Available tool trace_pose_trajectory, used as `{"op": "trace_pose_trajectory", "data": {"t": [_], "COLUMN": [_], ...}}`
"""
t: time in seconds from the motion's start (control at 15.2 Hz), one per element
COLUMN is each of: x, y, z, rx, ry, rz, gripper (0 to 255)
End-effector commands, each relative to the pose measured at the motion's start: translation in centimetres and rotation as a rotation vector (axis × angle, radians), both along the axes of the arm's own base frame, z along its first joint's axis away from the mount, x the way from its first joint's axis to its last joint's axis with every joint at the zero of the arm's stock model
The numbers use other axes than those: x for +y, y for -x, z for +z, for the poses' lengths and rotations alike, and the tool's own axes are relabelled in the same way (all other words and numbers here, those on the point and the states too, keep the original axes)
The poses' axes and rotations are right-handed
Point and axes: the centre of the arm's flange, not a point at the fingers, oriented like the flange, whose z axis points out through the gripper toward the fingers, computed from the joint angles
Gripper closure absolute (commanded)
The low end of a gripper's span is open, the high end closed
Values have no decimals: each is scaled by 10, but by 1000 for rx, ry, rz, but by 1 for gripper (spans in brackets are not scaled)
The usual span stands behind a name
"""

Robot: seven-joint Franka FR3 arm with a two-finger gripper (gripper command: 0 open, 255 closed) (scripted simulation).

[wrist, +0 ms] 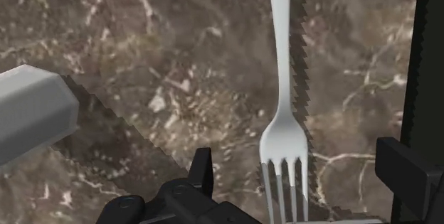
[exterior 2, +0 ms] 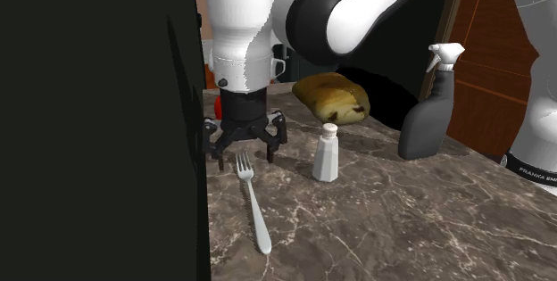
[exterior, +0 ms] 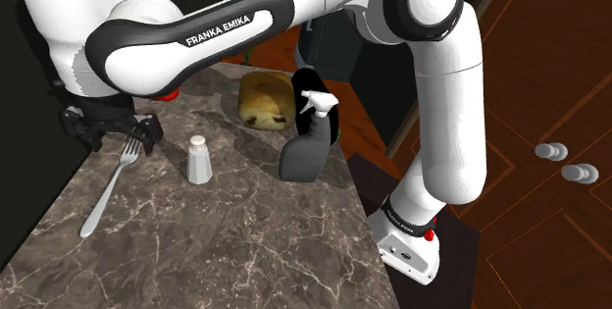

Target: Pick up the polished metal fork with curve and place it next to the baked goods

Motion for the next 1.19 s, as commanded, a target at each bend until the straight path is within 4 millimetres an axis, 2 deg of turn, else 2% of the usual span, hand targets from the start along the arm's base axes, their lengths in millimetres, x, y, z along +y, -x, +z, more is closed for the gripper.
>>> {"op": "trace_pose_trajectory", "data": {"t": [0.0,0.13,0.66,0.73,1.12], "x": [1,0,0,0,-2], "y": [0,-1,-1,-1,-1], "z": [-10,-24,-24,-24,-23], "rx": [0,0,0,0,0], "ry": [0,0,0,0,0], "rz": [-1,-1,-1,-1,-1], "gripper": [0,0,0,255,255]}}
